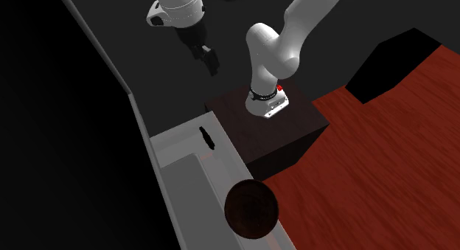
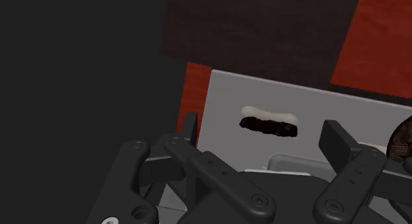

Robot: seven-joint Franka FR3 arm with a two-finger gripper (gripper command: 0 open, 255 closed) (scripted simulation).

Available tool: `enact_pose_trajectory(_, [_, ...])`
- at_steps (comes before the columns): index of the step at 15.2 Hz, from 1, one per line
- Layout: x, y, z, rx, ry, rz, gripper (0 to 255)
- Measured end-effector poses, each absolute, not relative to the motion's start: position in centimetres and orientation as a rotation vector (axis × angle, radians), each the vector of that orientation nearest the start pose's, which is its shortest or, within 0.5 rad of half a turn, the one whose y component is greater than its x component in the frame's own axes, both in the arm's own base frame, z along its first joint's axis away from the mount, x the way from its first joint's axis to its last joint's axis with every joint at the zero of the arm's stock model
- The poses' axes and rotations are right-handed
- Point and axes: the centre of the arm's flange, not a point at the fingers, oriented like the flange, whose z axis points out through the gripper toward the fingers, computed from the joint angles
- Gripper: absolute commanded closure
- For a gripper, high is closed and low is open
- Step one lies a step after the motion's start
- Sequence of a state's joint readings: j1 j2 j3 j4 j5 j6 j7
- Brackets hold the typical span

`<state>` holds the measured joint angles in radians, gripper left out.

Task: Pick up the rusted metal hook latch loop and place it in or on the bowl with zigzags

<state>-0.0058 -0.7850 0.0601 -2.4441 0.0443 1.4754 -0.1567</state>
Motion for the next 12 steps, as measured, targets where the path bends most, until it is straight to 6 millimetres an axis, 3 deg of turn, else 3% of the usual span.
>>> enact_pose_trajectory(3, [29.8, 2.8, 52.9, -3.092, -0.402, 0.292, 0])
enact_pose_trajectory(12, [33.5, 6.7, 42.4, -2.905, -1.18, 0.306, 0])
